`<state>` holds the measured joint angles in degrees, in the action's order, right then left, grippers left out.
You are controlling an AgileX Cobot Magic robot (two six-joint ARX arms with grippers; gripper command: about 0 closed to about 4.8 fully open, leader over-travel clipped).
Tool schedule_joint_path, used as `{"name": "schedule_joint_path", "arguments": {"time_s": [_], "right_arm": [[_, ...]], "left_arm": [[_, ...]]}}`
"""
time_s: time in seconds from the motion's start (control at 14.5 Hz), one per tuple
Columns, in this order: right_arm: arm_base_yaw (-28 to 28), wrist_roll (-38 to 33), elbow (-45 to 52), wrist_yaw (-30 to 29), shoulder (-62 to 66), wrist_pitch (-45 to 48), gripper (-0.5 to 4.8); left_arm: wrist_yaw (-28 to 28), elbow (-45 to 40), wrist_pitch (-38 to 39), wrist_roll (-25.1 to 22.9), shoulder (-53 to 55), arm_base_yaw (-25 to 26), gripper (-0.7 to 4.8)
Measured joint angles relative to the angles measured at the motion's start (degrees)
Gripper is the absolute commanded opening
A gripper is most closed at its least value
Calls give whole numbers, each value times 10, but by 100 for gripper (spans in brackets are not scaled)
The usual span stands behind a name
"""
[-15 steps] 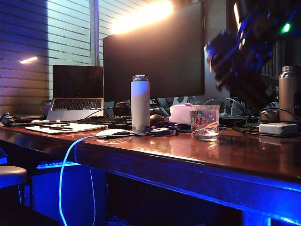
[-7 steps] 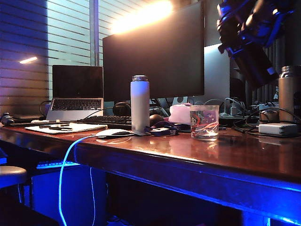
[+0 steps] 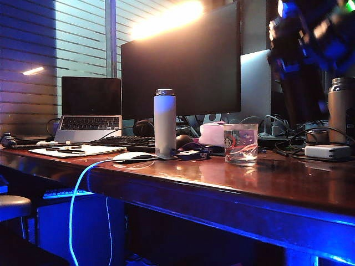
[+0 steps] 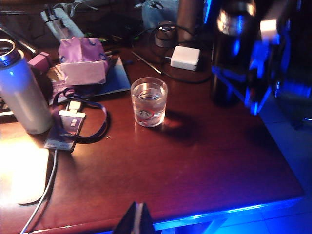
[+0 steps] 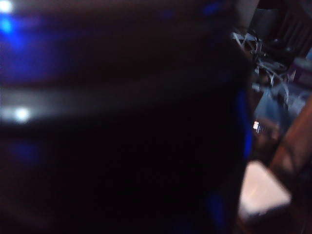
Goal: Pick up the black thermos, pour a little water from inside into the glass cup, then place the black thermos back on the table.
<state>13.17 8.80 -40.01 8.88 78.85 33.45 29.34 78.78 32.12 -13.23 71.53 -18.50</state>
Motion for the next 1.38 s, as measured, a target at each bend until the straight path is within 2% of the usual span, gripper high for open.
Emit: {"name": "schedule_joint_path", "arguments": {"time_s": [0.28,0.55,0.89,0.96,1.03,1.1,1.38], "right_arm": [[-2,-45,80,-63,29,94,44],[-3,-68,94,-59,96,184,45],[-3,-71,95,-59,121,201,50],[-3,-71,95,-60,121,201,125],[-3,-71,95,-61,121,201,314],[-3,-71,95,-61,121,201,479],[-3,-73,92,-64,116,227,479]], "left_arm": [[0,0,0,0,0,0,-3],[0,0,0,0,0,0,-3],[0,0,0,0,0,0,-3],[0,0,0,0,0,0,-3],[0,0,0,0,0,0,-3],[0,0,0,0,0,0,-3],[0,0,0,0,0,0,-3]]}}
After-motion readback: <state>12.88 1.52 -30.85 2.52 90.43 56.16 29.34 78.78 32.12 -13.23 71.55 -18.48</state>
